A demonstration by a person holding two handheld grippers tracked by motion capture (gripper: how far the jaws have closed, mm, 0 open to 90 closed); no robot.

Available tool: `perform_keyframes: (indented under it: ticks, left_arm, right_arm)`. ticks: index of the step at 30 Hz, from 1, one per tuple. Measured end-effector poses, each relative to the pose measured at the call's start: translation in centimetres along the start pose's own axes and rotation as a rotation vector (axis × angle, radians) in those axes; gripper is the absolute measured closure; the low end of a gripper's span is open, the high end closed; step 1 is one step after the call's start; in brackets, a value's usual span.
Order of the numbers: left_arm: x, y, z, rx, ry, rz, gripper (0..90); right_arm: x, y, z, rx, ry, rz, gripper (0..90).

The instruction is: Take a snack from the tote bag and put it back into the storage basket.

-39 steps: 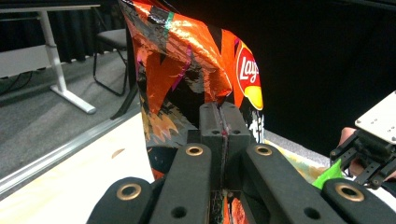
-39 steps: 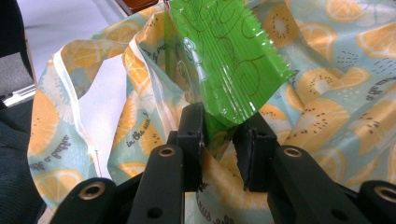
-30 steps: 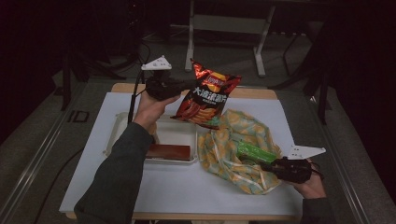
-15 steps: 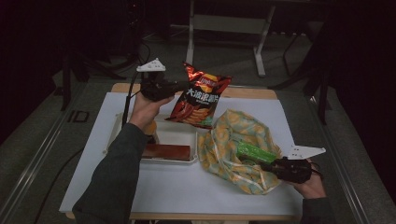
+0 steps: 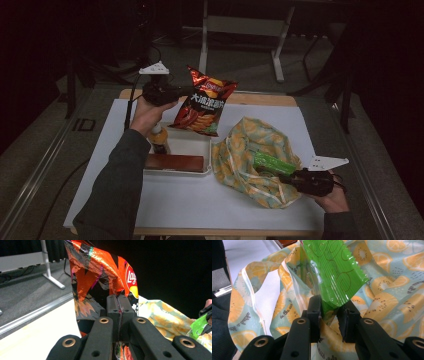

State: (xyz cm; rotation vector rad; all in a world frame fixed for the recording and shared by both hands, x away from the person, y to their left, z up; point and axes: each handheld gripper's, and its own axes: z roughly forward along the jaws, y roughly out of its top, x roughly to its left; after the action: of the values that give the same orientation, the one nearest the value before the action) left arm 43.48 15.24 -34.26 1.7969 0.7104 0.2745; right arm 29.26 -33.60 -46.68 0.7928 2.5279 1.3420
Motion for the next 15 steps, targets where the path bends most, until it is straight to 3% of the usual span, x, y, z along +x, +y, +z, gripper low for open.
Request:
perform_keyframes:
  ticks: [15]
  left_arm:
    - [1.8,-1.6,0.4,0.032,0.016,-0.016,89.6]
  right_arm:
    - [0.0,0.0,0.0,-0.001,0.003,0.001,73.4]
